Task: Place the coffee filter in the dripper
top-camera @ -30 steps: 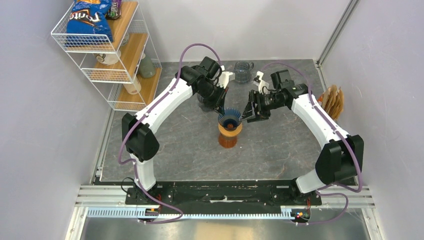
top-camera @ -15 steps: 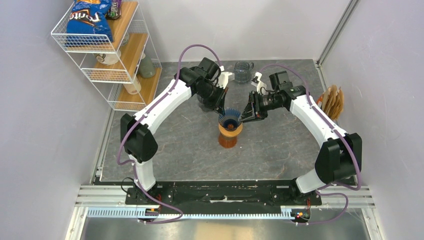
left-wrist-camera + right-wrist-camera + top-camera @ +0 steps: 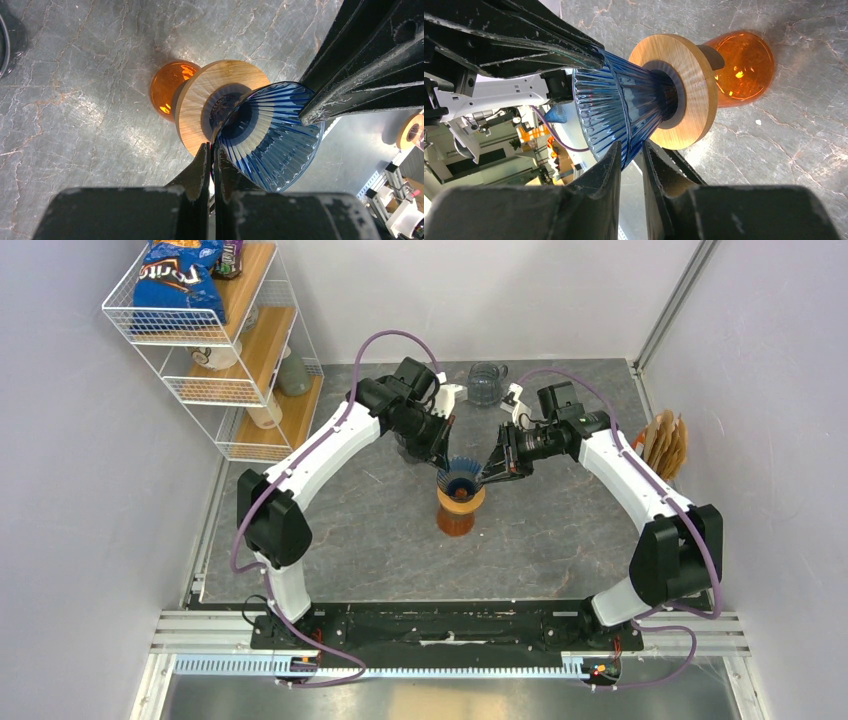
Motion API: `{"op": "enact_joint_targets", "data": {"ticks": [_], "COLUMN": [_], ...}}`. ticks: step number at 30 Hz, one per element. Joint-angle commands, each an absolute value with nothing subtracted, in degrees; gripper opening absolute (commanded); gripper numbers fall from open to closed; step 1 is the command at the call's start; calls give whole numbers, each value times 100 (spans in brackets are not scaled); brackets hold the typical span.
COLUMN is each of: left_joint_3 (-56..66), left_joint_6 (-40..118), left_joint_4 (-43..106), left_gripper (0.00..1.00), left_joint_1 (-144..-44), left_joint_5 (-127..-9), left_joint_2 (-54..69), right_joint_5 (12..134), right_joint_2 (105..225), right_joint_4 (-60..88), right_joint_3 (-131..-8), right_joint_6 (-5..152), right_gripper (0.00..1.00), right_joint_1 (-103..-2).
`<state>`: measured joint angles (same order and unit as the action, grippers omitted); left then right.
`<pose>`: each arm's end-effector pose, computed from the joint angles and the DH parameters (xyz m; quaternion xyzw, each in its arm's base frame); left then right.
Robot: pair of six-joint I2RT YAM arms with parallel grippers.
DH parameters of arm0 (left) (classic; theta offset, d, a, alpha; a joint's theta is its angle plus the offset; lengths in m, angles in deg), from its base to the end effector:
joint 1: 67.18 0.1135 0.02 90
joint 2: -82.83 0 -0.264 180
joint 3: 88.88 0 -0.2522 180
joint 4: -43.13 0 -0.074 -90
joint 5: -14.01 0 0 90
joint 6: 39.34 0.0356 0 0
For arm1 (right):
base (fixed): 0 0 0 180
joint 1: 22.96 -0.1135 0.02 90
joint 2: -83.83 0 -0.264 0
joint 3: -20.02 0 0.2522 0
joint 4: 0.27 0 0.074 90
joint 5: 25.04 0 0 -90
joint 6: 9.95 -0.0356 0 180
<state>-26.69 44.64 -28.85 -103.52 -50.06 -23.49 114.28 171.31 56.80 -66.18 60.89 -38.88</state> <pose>0.3078 -0.2457 0.3248 0.3016 0.8946 -0.2920 0.1530 0.2922 0.1114 0.2889 -0.0890 0.8772 0.4574 0.1153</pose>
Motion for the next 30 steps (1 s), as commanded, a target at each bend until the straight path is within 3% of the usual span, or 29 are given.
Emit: {"op": "enact_joint_targets", "data": {"ticks": [1,11,30], "left_joint_3": [-2224,-2146,-1814], "left_joint_6": [4398,4432,4367], "left_joint_4": [-2890,-2769,-2587], "left_gripper": [2,2,2], "left_joint_1": [-10410,-10409,-10410], "left_joint_5": [-5230,-5235,-5182], "left_joint_2": [-2476,-2527,-2475], "right_joint_5": [10842,10691,10484], "right_joint_2": [17348,17515,17738], "right_joint_4": [5629,5621,5577], "right_joint_3": [-6520,-6530,-6437], "right_joint_6": [6209,6295,6597], "right_gripper": [24,17,15], "right_joint_1": [-3922,-3922,-3939]}}
